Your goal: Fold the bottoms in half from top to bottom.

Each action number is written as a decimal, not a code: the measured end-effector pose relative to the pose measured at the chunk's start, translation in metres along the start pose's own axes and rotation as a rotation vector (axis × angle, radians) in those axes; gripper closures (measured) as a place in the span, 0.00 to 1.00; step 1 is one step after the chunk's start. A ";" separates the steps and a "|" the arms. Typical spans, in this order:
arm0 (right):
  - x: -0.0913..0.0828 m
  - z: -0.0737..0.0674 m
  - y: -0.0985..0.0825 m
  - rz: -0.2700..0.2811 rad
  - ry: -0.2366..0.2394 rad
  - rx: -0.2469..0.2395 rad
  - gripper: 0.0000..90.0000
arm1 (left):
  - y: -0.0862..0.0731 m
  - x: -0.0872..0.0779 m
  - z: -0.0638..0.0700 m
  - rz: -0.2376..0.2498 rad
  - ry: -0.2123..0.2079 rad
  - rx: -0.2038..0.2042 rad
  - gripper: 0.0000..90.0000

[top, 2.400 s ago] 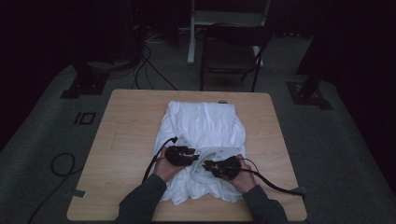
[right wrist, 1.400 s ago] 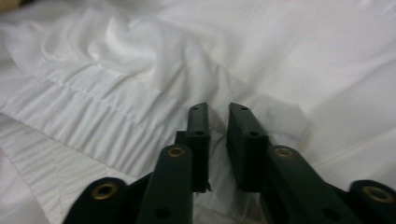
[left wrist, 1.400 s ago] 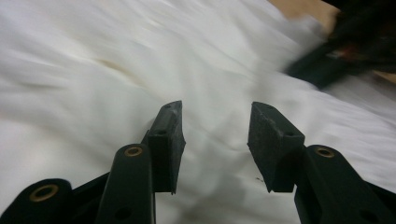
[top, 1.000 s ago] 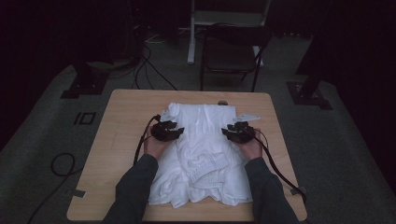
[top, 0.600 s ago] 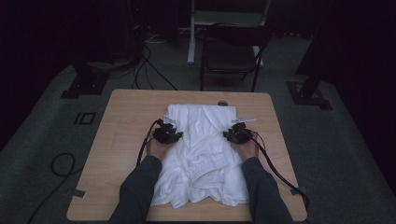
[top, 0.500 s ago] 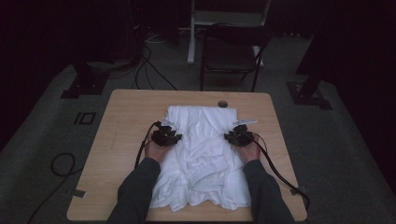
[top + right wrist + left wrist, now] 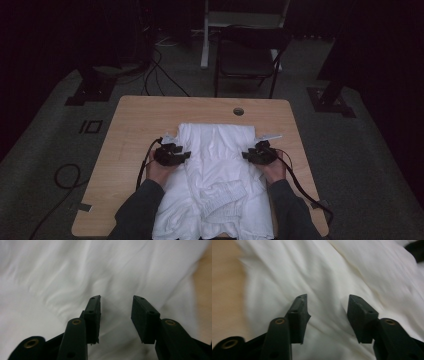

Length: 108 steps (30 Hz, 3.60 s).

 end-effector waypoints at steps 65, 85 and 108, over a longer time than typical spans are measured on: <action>0.008 0.050 0.111 0.230 -0.037 0.159 0.94 | 0.087 0.006 -0.068 0.225 -0.088 -0.391 0.93; -0.098 -0.021 0.013 0.291 0.225 0.005 0.92 | -0.006 -0.107 0.012 0.215 -0.280 -0.177 0.93; -0.020 -0.026 -0.035 0.056 0.089 0.003 0.88 | -0.053 -0.035 0.001 -0.030 -0.038 -0.140 0.89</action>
Point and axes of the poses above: each handheld gripper's, and its own axes: x roughly forward along the jaws, y roughly out of its top, z roughly to its right, the point moved 3 cm from there along x, roughly forward along the jaws, and after that the axes turned 6 degrees about z, right-handed, at the moved point
